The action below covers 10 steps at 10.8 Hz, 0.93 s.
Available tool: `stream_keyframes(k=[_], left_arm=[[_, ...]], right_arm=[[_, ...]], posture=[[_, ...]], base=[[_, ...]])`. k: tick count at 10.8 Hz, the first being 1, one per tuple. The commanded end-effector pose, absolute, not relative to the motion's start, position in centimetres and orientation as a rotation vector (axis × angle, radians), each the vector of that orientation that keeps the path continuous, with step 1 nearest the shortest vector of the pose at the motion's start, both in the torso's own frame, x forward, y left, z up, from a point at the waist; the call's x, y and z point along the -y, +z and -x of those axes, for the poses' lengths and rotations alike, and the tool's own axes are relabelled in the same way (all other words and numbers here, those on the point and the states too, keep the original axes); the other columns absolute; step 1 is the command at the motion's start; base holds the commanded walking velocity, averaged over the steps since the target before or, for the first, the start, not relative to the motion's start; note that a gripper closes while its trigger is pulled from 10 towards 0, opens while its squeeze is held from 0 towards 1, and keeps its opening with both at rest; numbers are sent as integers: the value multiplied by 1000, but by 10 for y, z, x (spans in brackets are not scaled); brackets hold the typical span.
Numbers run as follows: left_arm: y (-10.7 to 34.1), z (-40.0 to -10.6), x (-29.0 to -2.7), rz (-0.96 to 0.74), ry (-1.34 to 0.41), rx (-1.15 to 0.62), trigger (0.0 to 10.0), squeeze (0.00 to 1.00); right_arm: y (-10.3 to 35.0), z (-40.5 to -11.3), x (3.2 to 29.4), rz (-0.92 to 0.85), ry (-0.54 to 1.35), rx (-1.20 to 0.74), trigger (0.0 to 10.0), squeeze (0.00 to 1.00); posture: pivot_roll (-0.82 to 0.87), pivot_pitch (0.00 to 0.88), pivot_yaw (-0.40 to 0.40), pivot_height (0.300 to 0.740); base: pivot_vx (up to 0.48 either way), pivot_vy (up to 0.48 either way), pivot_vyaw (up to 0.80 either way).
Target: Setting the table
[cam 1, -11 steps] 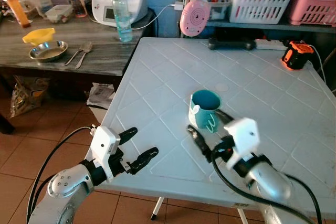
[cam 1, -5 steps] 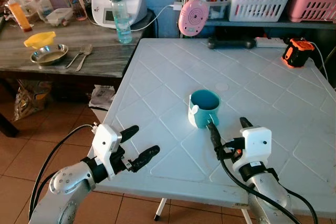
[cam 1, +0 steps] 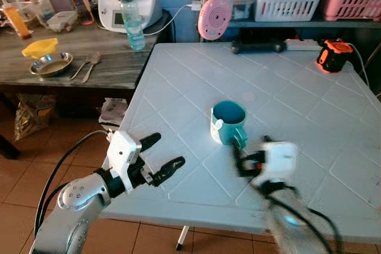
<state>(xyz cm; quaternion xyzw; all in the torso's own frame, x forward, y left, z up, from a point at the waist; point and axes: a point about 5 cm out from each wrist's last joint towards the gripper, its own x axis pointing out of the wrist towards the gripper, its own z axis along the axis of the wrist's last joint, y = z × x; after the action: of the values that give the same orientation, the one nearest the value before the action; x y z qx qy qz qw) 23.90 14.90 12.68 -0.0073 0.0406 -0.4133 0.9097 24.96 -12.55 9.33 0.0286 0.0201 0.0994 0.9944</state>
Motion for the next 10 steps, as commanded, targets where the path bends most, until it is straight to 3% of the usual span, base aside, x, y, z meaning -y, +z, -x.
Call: stream_keyframes(k=[1, 4, 5, 6, 10], left_arm=[[128, -240, -151, -3, -843, -89, 10000, 0], [125, -239, -149, 5, -833, -92, 10000, 0], [124, -239, -149, 9, -830, -93, 10000, 0], [122, -240, -148, 14, -826, -91, 10000, 0], [124, -242, -145, 22, -813, -78, 10000, 0]], right_arm=[[96, -253, 120, -56, 221, -25, 10000, 0], [98, -258, 115, -40, 266, -7, 10000, 0], [97, -260, 118, -32, 261, -6, 3882, 0], [98, -261, 120, -27, 262, -5, 0, 0], [100, -272, 116, -26, 287, 5, 0, 0]], posture=[[90, 16, 66, 740], [89, 13, 52, 740], [87, 12, 49, 740], [86, 10, 45, 740], [89, 4, 30, 740]], base=[[0, 0, 0], [0, 0, 0], [0, 0, 0], [0, 0, 0], [0, 0, 0]])
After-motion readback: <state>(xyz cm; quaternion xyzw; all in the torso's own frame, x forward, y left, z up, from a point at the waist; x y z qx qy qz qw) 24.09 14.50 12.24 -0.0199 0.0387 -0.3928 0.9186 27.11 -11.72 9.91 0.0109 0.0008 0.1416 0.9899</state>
